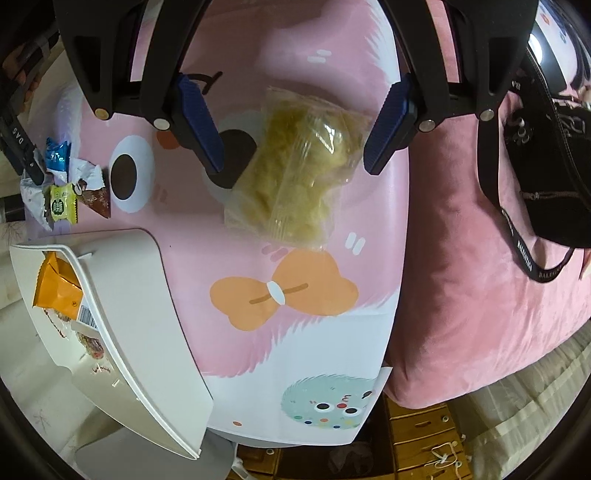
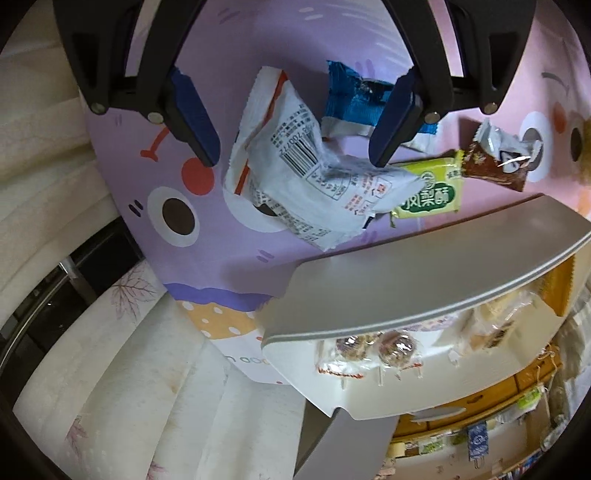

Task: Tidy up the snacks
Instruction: 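Grasp the clear puff bag with the left gripper while the right grasps the white bread packet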

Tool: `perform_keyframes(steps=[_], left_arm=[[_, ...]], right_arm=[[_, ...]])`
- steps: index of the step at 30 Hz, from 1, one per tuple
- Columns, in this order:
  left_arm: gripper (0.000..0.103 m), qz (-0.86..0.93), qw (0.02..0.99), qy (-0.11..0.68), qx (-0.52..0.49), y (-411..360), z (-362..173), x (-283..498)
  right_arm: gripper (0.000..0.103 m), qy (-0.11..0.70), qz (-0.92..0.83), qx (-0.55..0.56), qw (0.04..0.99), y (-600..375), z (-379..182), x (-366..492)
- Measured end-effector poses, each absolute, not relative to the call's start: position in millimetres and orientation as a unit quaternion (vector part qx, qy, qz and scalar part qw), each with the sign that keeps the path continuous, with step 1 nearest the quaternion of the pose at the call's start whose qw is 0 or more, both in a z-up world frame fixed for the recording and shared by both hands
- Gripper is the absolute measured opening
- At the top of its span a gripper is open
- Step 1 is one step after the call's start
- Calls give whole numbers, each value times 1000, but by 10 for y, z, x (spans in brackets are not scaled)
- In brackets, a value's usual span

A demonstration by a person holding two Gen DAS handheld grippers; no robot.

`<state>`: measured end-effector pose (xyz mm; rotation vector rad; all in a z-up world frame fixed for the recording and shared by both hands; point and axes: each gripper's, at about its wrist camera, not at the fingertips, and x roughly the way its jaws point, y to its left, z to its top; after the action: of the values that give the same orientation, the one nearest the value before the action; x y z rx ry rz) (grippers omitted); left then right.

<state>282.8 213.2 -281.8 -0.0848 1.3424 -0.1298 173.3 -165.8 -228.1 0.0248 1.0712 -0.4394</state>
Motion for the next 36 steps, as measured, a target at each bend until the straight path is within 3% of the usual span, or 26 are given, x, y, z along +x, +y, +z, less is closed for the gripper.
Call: perform_keyframes(steps=[3, 16, 26, 36], left_arm=[[76, -65, 781, 620, -28, 2100, -2859, 2857], [50, -68, 785, 615, -33, 2044, -2938, 2887], [44, -33, 786, 616, -44, 1977, -2873, 2853], [41, 9, 797, 601, -55, 1885, -2699, 2733]], right_arm=[[84, 509, -217, 3, 833, -1656, -2325, 1762], [84, 517, -214, -57, 827, -1604, -2455, 1954], [83, 513, -191, -45, 836, -1725, -2524, 2068], [70, 503, -157, -23, 849, -1851, -2494, 2039]])
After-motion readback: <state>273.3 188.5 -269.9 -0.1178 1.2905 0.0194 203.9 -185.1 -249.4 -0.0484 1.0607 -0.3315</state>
